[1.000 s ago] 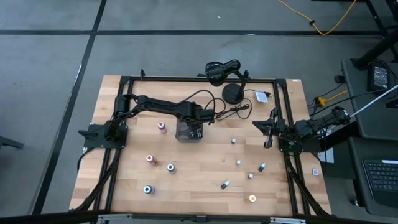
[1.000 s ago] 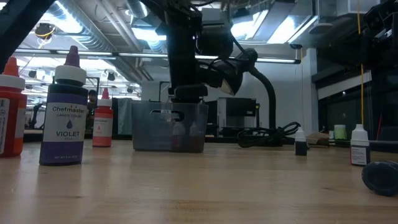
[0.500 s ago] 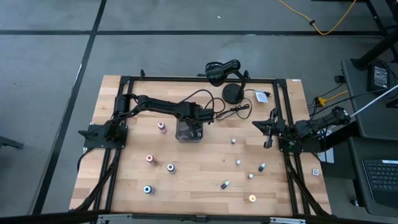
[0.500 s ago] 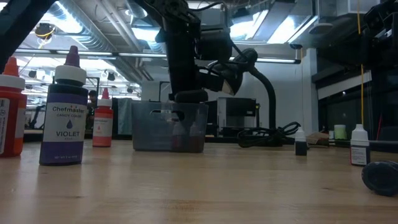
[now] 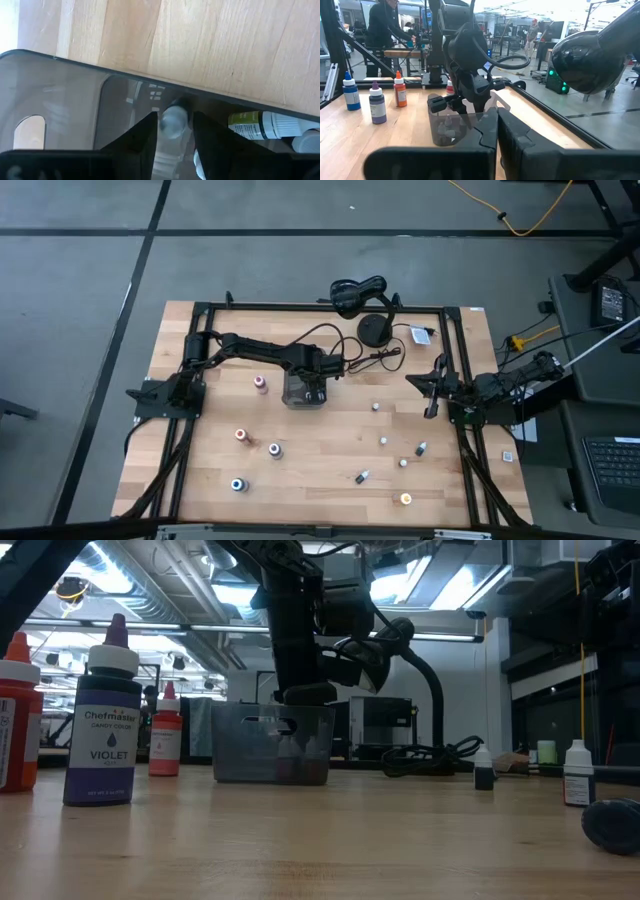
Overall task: Pick & Place food coloring
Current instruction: Put the top small blue food coloring bottle into the gray transparent bin, then put the big pink food coloring bottle into the gray transparent bin
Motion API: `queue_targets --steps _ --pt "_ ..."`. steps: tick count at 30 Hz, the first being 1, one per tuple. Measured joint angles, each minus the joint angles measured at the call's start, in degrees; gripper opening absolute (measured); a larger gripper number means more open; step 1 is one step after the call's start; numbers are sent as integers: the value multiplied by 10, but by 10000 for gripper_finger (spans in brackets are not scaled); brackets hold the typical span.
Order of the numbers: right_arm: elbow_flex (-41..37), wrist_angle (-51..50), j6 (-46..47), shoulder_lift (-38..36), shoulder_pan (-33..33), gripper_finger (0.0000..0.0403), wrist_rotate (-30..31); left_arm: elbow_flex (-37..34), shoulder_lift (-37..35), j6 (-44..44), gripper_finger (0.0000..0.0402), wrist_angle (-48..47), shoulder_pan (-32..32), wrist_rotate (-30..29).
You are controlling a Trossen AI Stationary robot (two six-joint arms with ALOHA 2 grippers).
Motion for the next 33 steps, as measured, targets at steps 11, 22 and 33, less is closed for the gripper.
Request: queue_targets --steps 11,22,33 --pt "0 0 0 0 0 15 0 13 0 -6 184 -5 0 -15" --pt "0 0 0 0 0 15 0 60 0 1 209 -69 6 -15" --pt "0 0 0 0 0 15 0 99 -25 -2 207 -147 7 -14"
